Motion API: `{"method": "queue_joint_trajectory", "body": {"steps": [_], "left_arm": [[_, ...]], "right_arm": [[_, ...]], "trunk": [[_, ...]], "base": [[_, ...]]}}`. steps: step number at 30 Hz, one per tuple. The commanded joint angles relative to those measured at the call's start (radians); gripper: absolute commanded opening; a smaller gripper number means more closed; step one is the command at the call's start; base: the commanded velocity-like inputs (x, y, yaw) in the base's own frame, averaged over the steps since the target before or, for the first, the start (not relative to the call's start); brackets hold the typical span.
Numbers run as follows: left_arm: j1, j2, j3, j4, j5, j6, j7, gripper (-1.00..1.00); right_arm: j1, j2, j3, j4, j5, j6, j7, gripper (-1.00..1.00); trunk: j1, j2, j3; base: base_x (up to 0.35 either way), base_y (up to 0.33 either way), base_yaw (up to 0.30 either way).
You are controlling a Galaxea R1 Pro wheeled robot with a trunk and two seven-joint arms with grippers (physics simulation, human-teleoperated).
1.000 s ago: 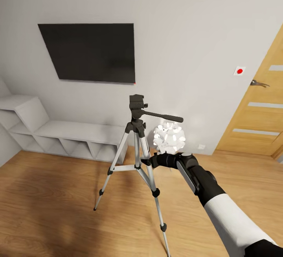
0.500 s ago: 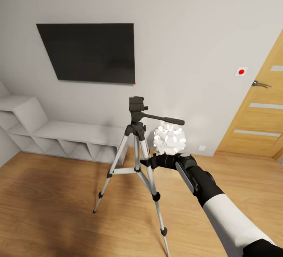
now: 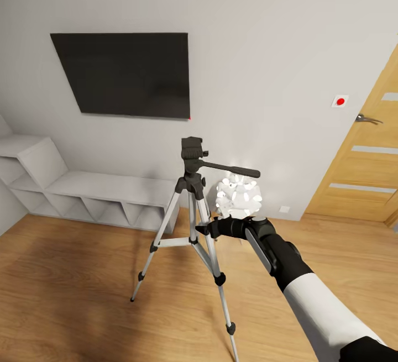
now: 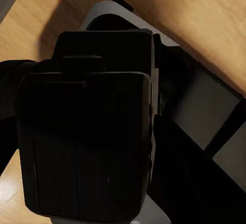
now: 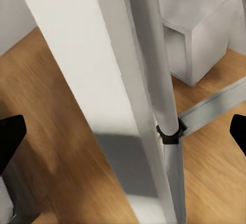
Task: Attach the digital camera to the camera tripod in the bedroom.
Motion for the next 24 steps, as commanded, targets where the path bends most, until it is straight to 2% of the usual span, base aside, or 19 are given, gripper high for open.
{"method": "queue_joint_trajectory", "body": {"steps": [1,24], "left_arm": [[0.000,0.000,-0.008,0.000,0.009,-0.002,-0.005,-1.00],[0.000,0.000,-0.008,0.000,0.009,-0.002,-0.008,-1.00]], "right_arm": [[-0.001,0.003,0.000,-0.001,-0.010,0.009,-0.002,1.00],[-0.001,0.006,0.001,-0.001,-0.009,0.007,-0.001,1.00]], "trunk": [[0.001,-0.002,-0.002],[0.001,-0.002,-0.002]], "base": [[0.000,0.000,0.000],[0.035,0.000,0.000]]}}
